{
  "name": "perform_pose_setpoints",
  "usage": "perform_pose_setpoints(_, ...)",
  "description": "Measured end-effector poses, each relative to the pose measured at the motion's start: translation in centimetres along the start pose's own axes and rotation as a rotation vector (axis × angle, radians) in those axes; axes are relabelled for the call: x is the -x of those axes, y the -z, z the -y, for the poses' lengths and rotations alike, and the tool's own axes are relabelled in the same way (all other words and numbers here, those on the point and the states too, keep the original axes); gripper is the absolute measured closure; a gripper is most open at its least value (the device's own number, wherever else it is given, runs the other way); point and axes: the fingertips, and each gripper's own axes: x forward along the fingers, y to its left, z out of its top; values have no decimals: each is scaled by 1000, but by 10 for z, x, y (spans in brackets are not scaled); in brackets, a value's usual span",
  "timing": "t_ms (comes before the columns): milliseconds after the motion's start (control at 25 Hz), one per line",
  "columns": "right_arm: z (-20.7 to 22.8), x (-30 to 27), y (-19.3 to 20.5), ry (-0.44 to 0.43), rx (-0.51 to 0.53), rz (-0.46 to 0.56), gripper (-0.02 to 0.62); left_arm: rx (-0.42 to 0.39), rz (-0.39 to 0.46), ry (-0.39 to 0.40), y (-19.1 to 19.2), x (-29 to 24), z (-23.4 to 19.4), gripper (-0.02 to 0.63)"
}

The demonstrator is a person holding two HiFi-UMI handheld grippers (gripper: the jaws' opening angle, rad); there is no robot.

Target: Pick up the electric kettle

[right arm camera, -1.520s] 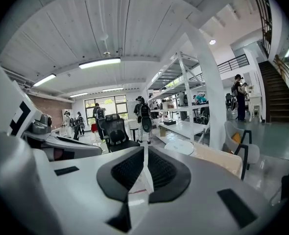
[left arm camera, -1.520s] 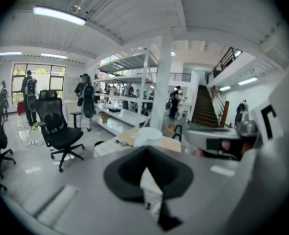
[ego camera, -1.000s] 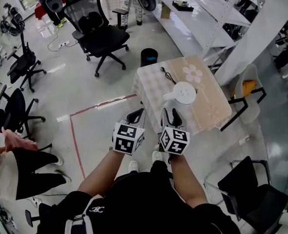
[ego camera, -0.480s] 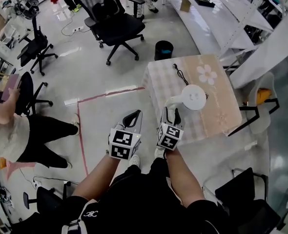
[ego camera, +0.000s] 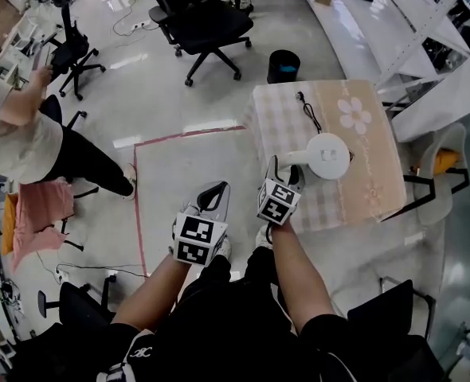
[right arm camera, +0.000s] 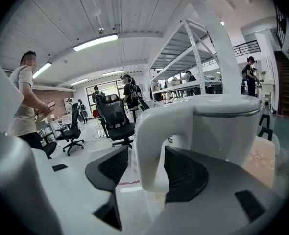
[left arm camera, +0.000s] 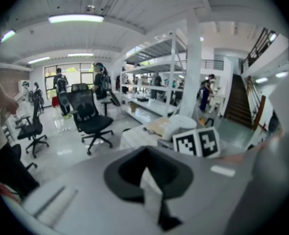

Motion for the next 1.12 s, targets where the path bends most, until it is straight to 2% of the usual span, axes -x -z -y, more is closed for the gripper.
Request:
perform_pose_setpoints(240,-7,-20,1,-26,24,-9,391,18,-30,-35,9,3,-6,605)
perform_pose_setpoints(560,-6,-36,-4,-5,117,27,393,49,-52,-58,16,1,-14,606)
perform_pose_setpoints(600,-4,-36,-4,6,126,28,402,49,-54,-59,17,1,-14,605)
perform_pose_setpoints(680,1,-34,-3,25,143,22,469,49,-59,-59,18,1,-13,604)
perform_pose_setpoints(1120,1,-23,1,-8,231,-13,465,41,-65,-56,22,2,-15,604)
